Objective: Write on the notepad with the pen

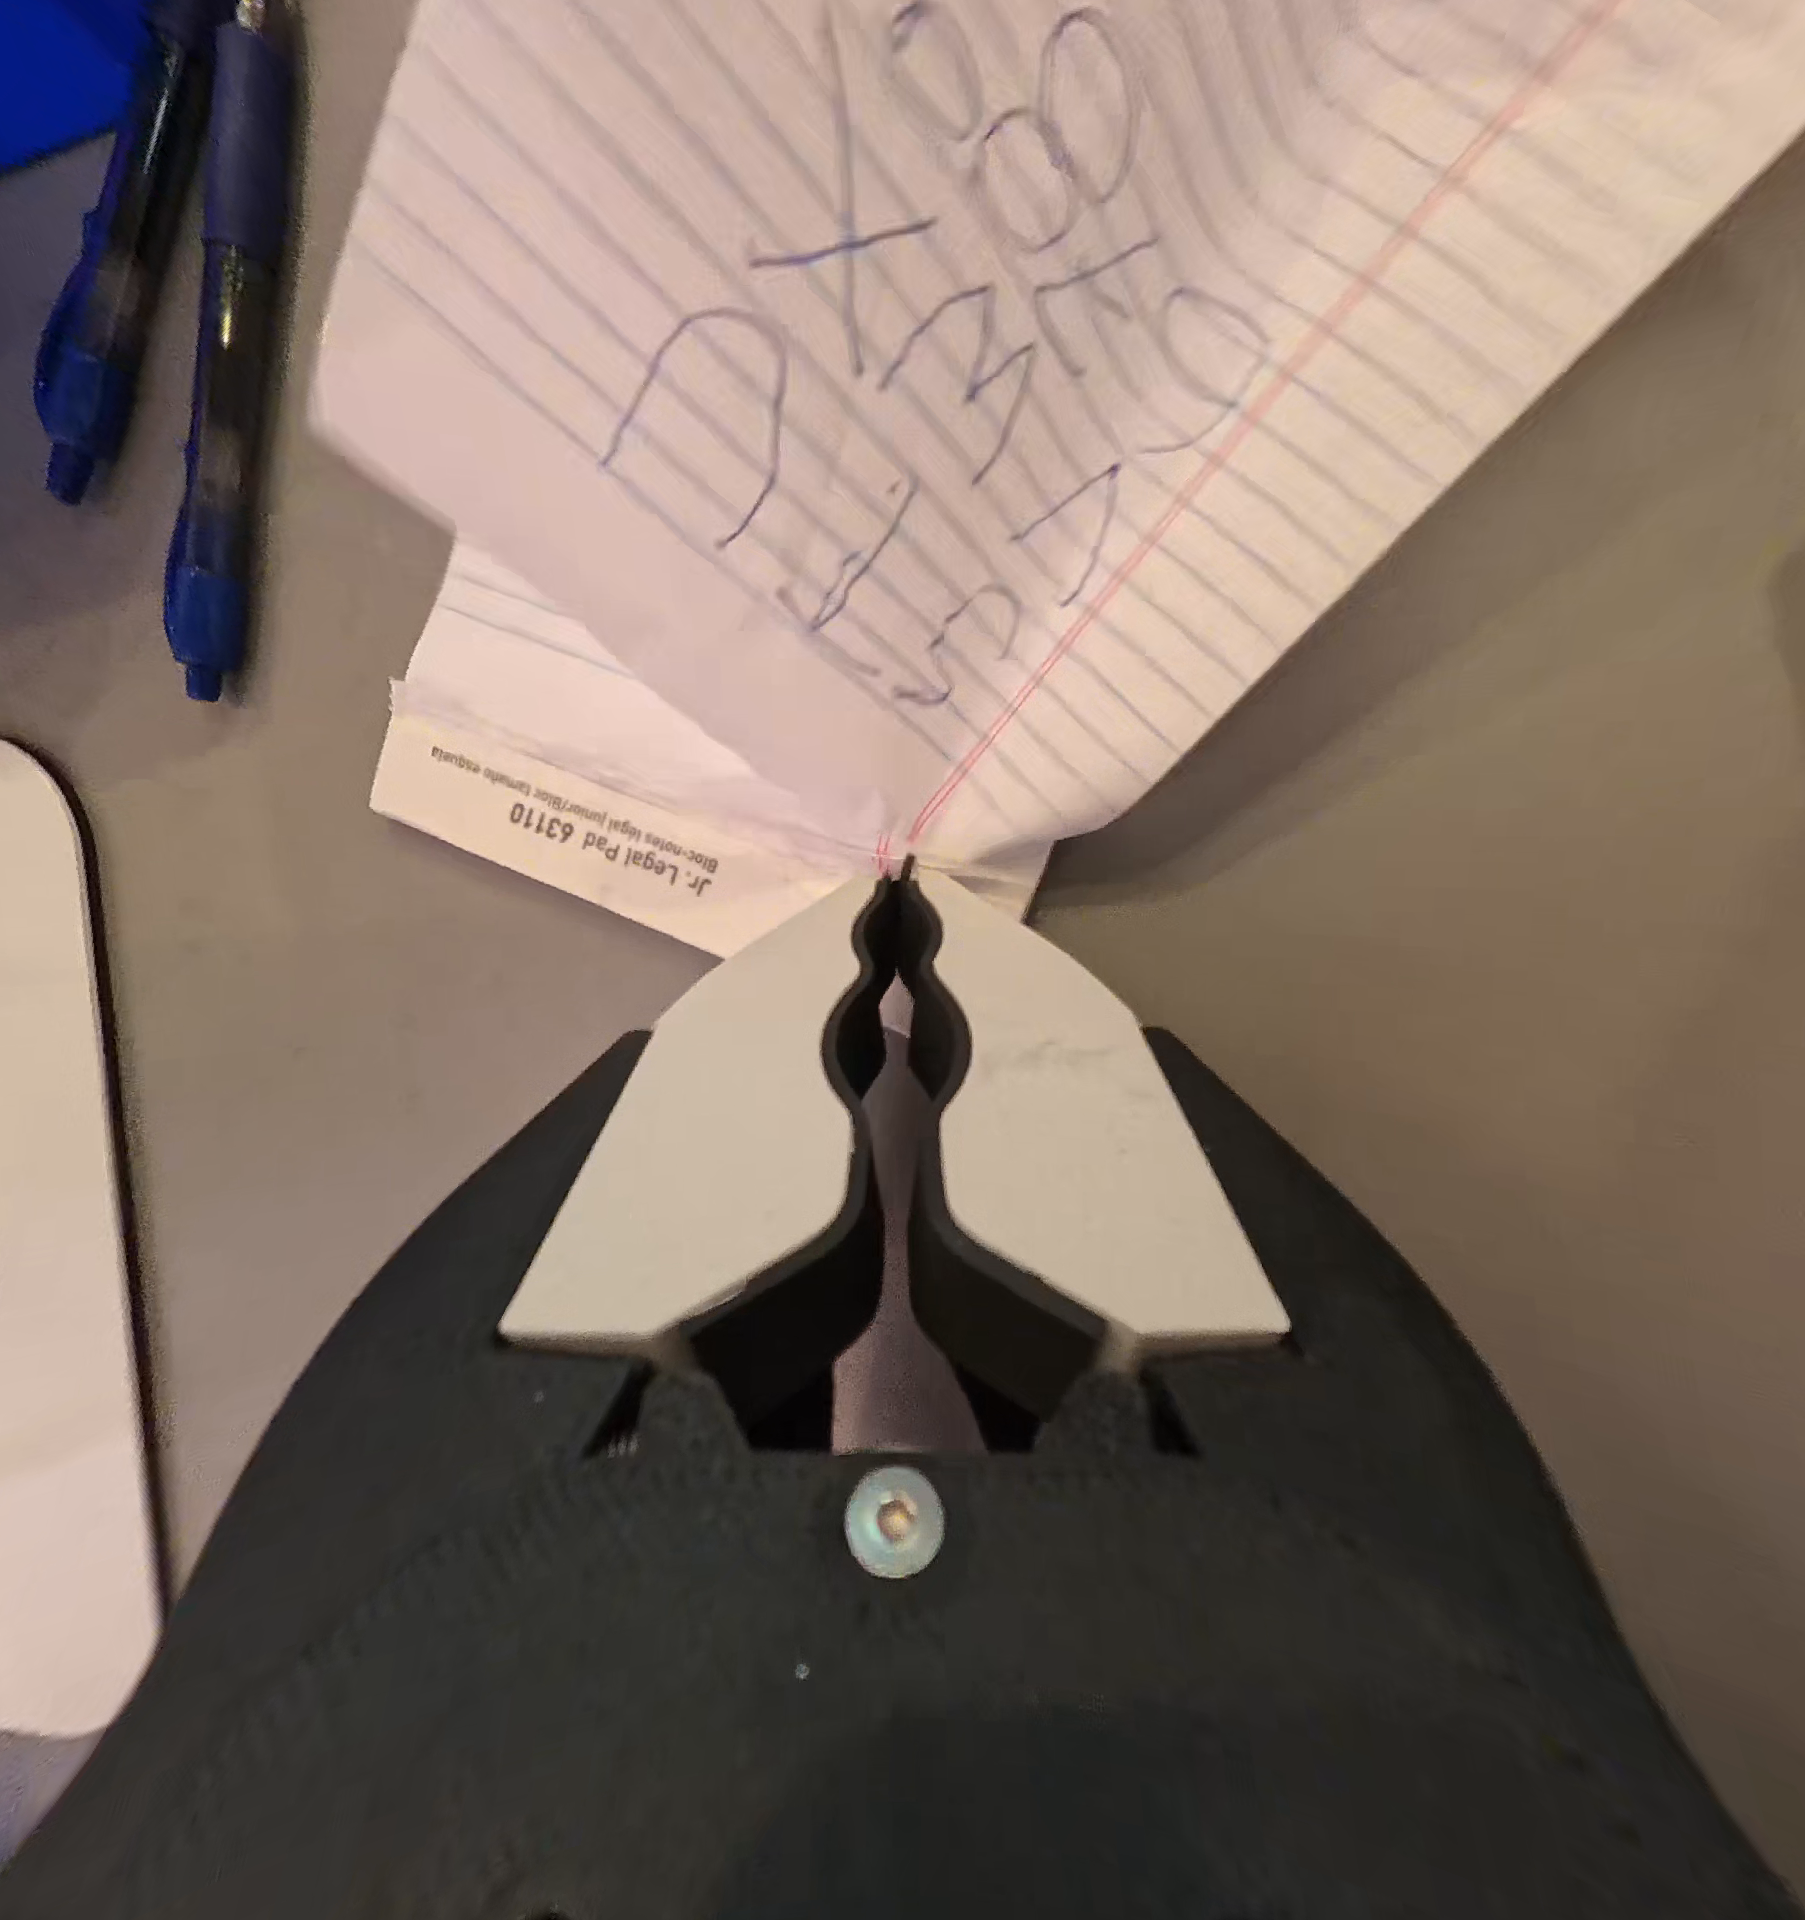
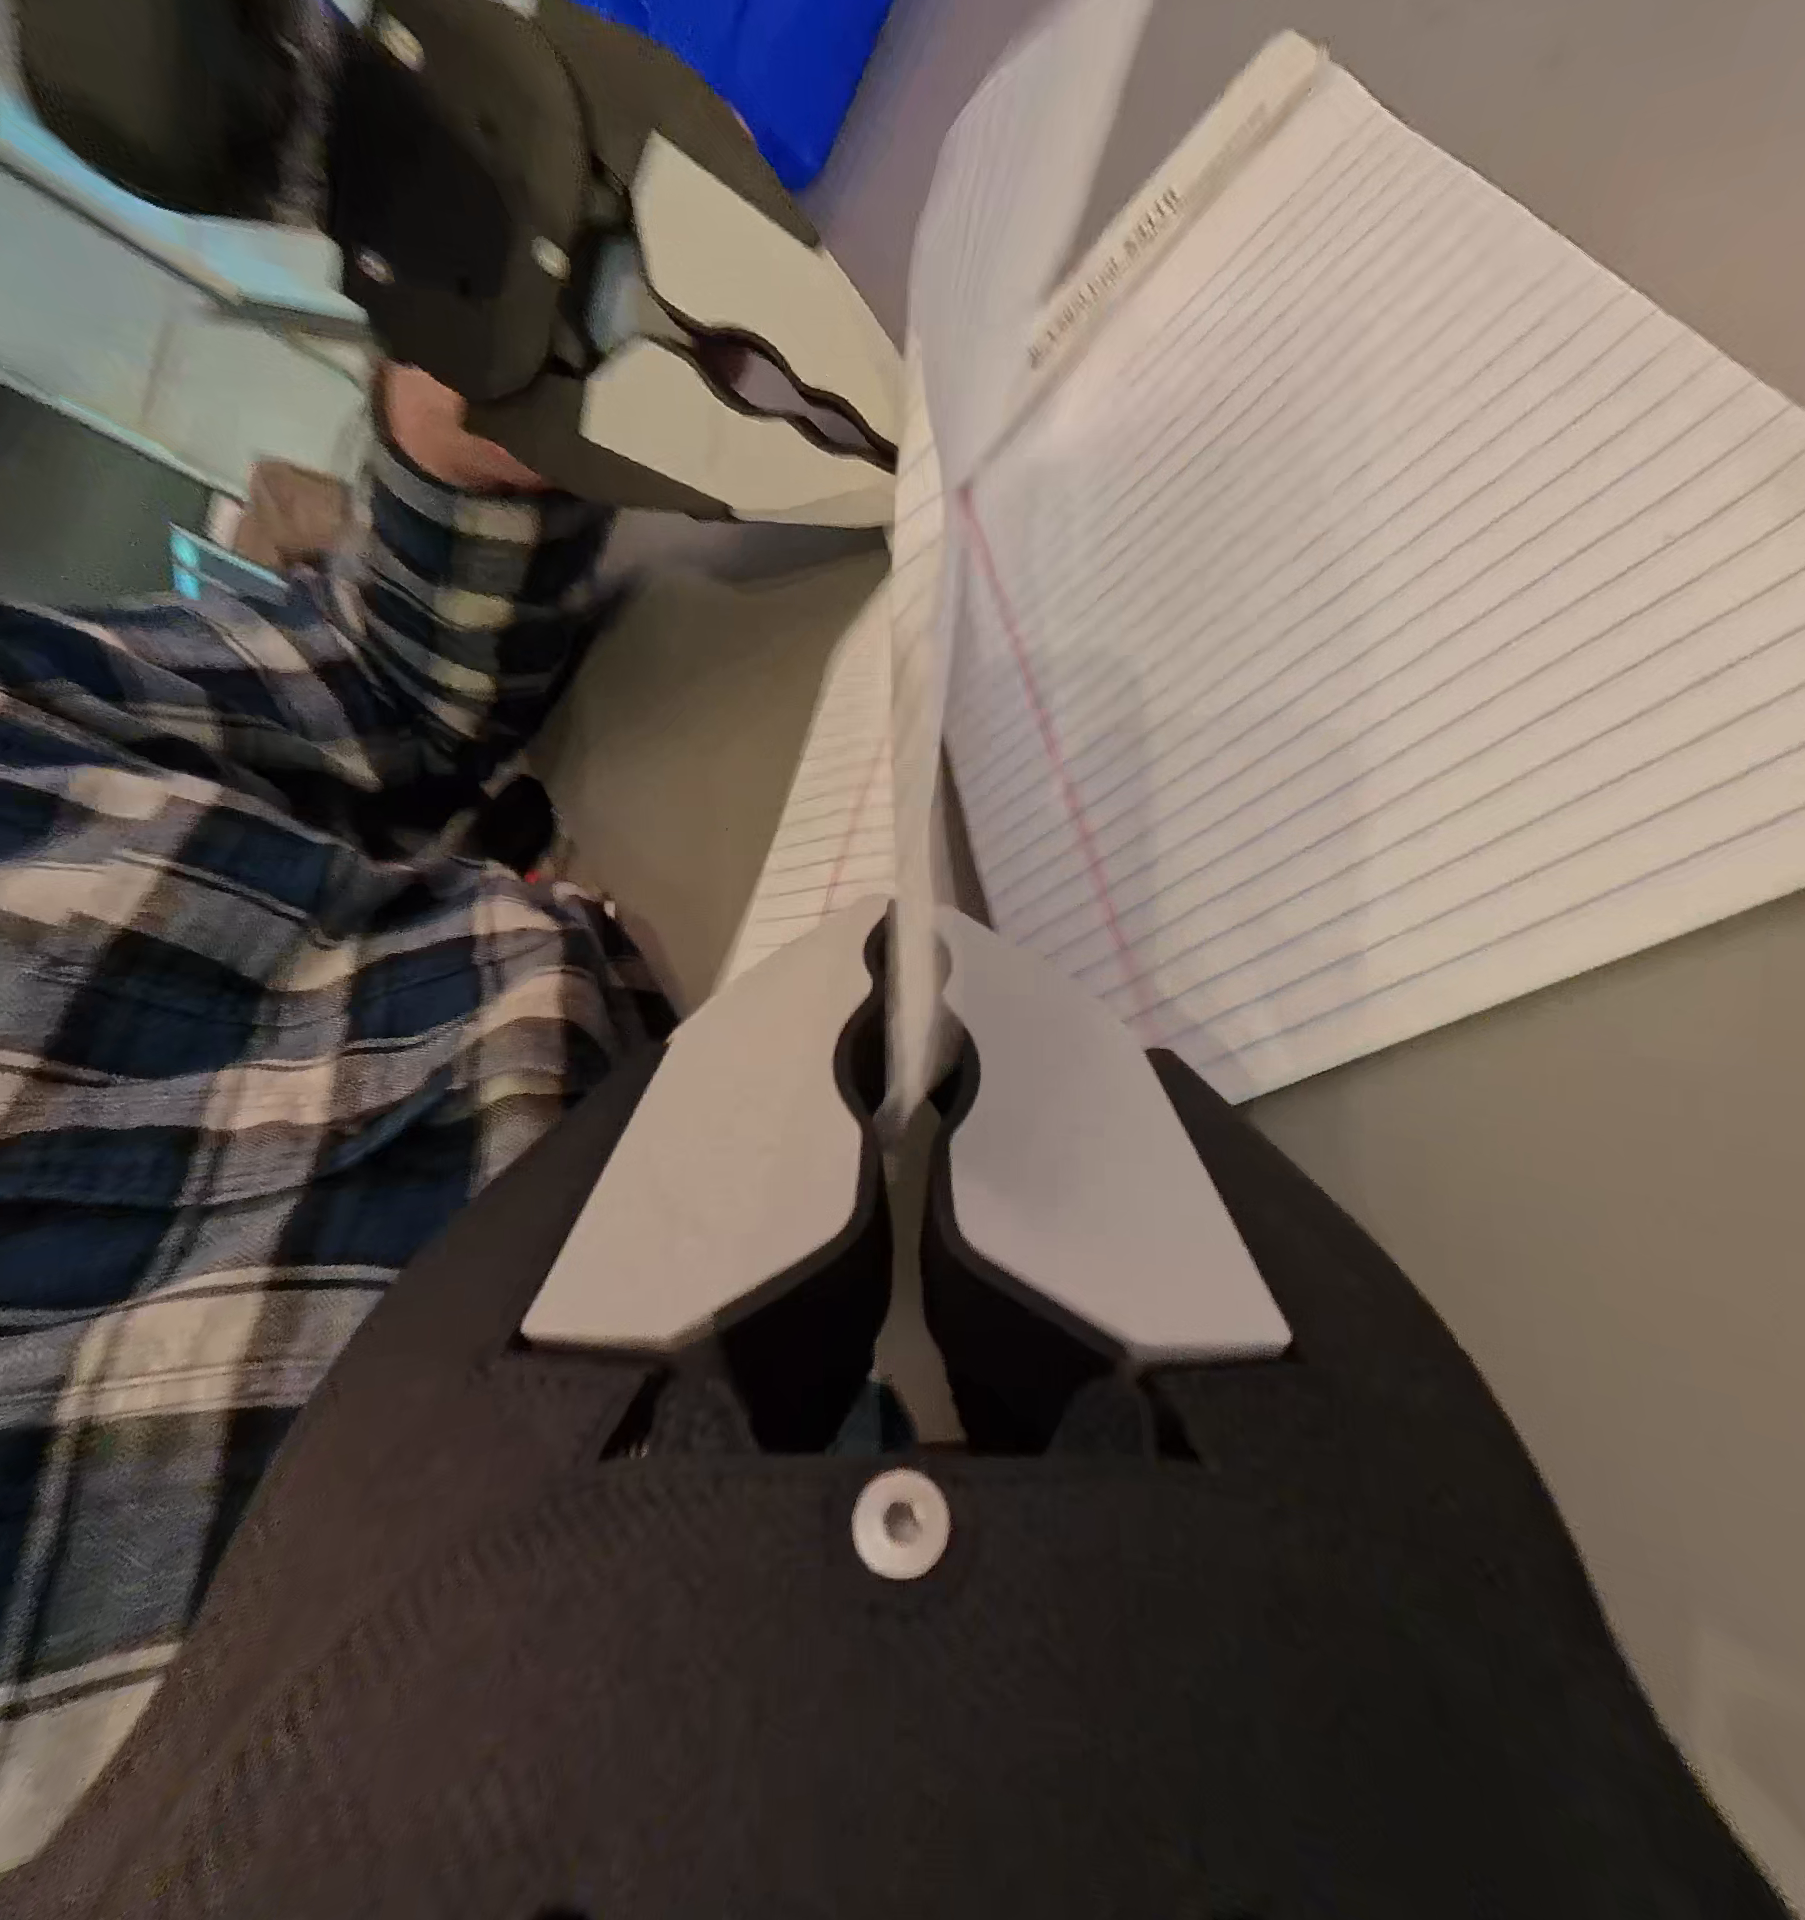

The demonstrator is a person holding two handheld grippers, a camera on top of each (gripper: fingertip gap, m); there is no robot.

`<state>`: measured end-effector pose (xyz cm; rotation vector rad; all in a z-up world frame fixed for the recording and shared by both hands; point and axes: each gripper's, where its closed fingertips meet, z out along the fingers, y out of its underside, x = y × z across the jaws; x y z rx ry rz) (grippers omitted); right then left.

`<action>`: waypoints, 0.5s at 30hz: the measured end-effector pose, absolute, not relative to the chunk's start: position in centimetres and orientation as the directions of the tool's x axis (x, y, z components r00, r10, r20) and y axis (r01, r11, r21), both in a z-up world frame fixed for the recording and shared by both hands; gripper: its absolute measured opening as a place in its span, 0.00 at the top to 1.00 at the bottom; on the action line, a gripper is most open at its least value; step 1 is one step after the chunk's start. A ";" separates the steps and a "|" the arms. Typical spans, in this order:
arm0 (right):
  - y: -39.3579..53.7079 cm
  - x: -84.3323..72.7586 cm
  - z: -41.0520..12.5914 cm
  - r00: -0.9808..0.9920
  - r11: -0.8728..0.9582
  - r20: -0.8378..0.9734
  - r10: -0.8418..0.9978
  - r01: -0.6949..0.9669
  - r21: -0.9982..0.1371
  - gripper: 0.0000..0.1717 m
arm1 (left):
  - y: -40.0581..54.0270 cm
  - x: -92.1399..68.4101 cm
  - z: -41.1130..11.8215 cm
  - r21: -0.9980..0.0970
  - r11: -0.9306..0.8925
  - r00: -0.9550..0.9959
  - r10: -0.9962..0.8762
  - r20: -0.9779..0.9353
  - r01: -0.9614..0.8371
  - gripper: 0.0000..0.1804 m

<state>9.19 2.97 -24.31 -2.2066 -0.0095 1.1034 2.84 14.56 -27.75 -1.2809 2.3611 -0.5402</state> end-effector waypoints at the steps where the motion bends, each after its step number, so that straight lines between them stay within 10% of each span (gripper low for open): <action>1: 2.3 9.3 -24.2 0.658 -0.780 -0.700 0.279 -0.269 -0.565 1.00 | 14.7 2.8 -27.7 -0.521 0.492 -0.489 -0.858 -0.157 -0.697 1.00; 8: 0.0 10.3 -22.6 0.650 -0.732 -0.701 0.294 -0.318 -0.602 1.00 | 16.3 3.2 -27.5 -0.479 0.515 -0.467 -0.855 -0.227 -0.711 1.00; 15: 2.8 12.0 -17.5 0.701 -0.502 -0.567 0.432 -0.335 -0.797 1.00 | 12.7 5.3 -20.8 -0.824 0.100 -0.445 -0.874 0.195 -0.558 0.75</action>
